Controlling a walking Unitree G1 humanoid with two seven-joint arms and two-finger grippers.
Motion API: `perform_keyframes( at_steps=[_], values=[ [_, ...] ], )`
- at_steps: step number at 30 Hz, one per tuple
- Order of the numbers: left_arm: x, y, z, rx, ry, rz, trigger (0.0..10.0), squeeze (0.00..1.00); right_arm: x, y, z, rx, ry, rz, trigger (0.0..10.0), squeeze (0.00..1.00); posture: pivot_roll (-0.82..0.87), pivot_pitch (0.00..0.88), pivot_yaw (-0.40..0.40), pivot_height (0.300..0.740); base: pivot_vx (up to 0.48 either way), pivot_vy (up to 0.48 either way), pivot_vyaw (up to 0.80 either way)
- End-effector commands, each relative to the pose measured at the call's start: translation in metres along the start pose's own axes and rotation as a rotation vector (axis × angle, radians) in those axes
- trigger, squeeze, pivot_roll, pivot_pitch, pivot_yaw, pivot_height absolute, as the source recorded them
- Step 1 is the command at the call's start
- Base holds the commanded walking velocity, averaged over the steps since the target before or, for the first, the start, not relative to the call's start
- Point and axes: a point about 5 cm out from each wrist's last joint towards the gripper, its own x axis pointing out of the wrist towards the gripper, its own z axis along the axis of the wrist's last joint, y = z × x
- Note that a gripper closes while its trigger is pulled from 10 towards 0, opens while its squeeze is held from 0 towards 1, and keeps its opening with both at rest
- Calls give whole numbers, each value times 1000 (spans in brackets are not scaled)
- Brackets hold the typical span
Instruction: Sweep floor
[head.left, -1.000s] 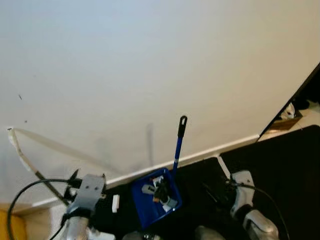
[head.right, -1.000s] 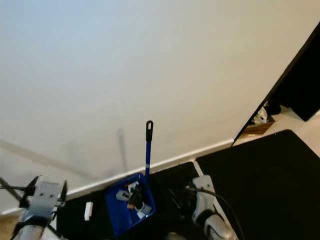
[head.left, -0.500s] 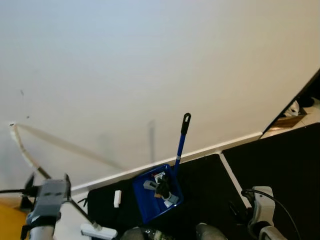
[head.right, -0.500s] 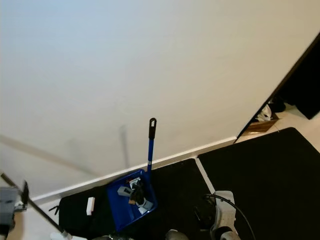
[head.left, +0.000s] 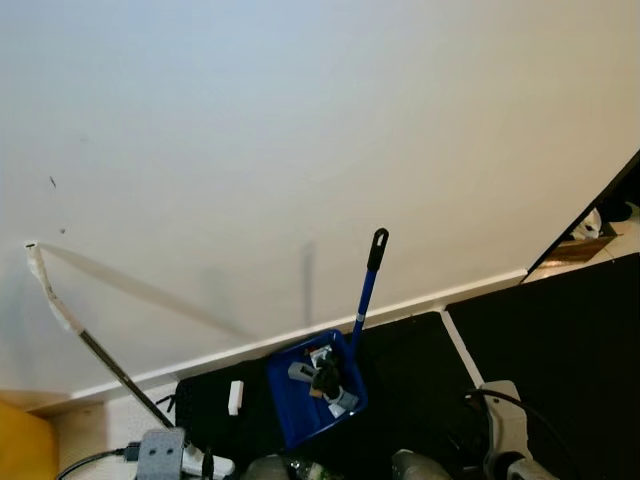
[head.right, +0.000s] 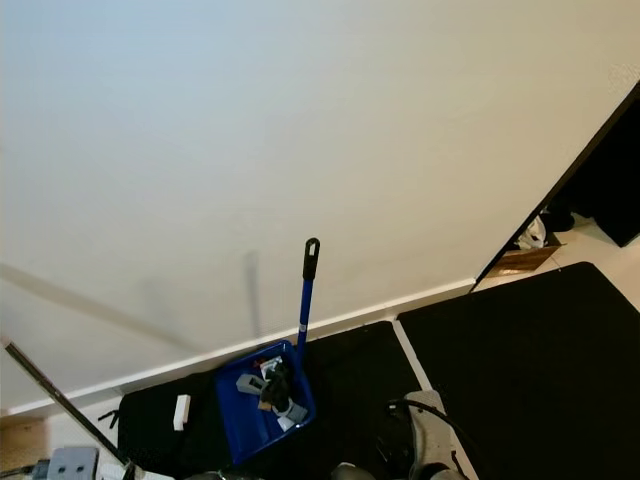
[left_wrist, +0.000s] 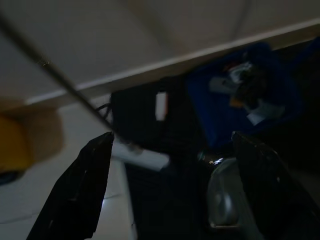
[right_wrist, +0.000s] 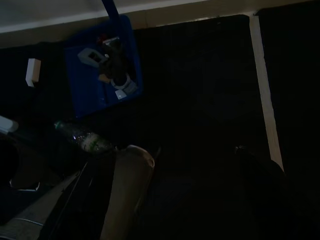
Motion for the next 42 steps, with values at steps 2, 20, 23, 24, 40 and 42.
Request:
perform_keyframes(
  at_steps=[2,20,23,24,40,42],
  values=[
    [2,-10,-9,27,64,-27,10000,0,0,-3,-1,-25,19,-15,10000,0,37,35,-55,740,0,0,0],
    [9,-14,-21,82,181,-52,10000,0,1,4,-9,-3,88,22,10000,0,22,41,-42,740,0,0,0],
    [11,-15,-20,81,178,-49,10000,0,1,5,-8,-5,87,25,10000,0,25,44,-42,740,0,0,0],
    [12,-16,-19,84,171,-51,10000,0,2,6,-7,-5,85,33,10000,0,28,44,-47,740,0,0,0],
    [15,-19,-28,67,298,-58,10000,0,5,7,-2,23,85,35,10000,0,36,42,-42,740,0,0,0],
    [14,-19,-29,59,306,-61,10000,0,5,7,-2,23,86,37,10000,0,36,42,-42,740,0,0,0]
  ],
)
